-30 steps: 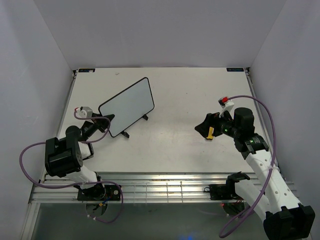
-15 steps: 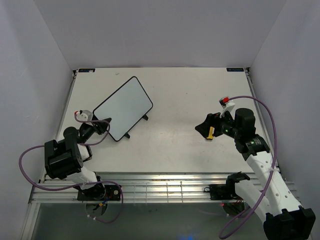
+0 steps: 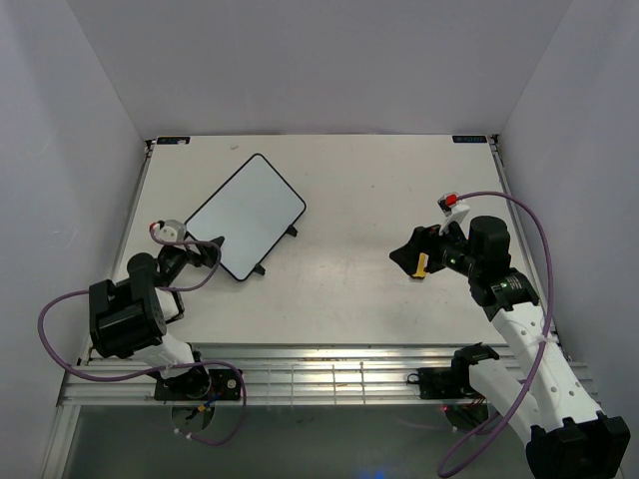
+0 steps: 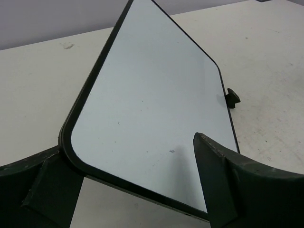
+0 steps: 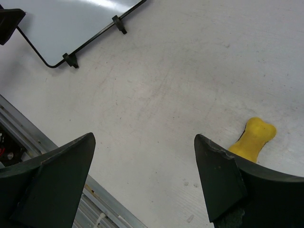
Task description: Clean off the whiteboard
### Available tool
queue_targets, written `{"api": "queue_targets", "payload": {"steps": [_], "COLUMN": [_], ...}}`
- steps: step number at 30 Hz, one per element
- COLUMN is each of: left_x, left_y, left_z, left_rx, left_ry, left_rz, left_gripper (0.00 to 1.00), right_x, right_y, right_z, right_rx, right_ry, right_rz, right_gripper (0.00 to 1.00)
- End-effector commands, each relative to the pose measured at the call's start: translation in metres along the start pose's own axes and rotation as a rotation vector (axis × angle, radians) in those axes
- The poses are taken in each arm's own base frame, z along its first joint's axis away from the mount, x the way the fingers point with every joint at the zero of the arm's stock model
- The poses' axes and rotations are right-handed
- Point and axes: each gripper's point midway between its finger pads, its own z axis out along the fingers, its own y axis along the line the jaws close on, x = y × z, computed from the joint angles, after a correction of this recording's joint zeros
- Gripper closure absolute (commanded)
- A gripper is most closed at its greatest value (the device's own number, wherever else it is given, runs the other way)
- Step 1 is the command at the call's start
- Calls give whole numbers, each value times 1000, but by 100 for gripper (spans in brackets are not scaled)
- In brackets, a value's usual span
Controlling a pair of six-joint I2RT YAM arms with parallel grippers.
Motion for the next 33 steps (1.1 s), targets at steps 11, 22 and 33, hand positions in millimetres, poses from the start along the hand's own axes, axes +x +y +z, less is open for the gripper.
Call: {"api": "queue_targets", "payload": {"steps": [11, 22, 33], "left_x": [-49, -94, -148], "left_y": [26, 50, 94], "left_z": [-5, -25, -22], "left_rx": [-185, -410, -710], "left_ry": [-141, -274, -217], "left_rz": [63, 26, -302], "left_gripper": [2, 2, 2], "right_x": [-9, -9, -9], "right_y": [1, -4, -13], "right_z": [2, 2, 0], "right_rx": [-17, 13, 72], "right_ry": [-36, -34, -34], "right_rz": [-36, -37, -31], "right_gripper": [10, 9, 5]}}
